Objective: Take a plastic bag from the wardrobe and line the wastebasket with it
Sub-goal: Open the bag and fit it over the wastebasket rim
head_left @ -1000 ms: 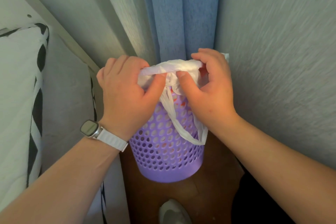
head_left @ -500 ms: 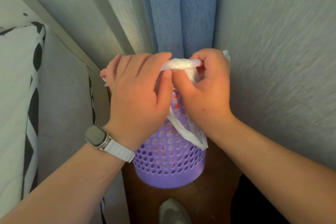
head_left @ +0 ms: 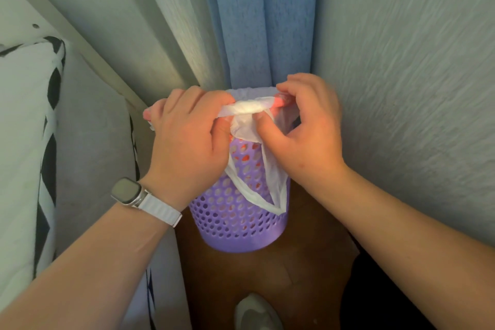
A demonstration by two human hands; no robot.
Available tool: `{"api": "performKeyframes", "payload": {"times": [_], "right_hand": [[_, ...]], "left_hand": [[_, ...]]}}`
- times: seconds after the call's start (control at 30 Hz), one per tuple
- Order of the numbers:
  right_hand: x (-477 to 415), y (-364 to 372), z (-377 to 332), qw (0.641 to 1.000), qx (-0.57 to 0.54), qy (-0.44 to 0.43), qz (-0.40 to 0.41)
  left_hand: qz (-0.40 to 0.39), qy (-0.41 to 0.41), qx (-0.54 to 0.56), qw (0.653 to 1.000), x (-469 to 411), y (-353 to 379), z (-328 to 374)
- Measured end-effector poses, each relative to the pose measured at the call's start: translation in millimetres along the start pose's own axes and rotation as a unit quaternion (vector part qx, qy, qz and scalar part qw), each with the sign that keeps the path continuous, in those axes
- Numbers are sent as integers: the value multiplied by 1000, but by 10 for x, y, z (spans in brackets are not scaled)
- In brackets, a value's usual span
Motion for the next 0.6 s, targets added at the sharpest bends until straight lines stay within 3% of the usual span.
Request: {"api": "performKeyframes", "payload": {"times": [0.27, 0.47, 0.6], "right_hand": [[-21, -6, 74, 1000, -19, 1, -3], [3, -32, 29, 999, -17, 49, 13], [17, 1, 18, 998, -19, 61, -2]], "left_hand": [[16, 14, 33, 999, 12, -18, 1], [-25, 20, -6, 999, 8, 11, 75], [-38, 10, 25, 999, 5, 91, 16]]}}
Point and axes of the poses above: each hand's wrist, its own x-axis away from the middle knuckle, its own y-axis out of the palm, z = x × y, the point moved 5 cm from there along -x, towards the middle knuckle, and after that the axes turned 5 degrees about -z, right-handed, at the moved point
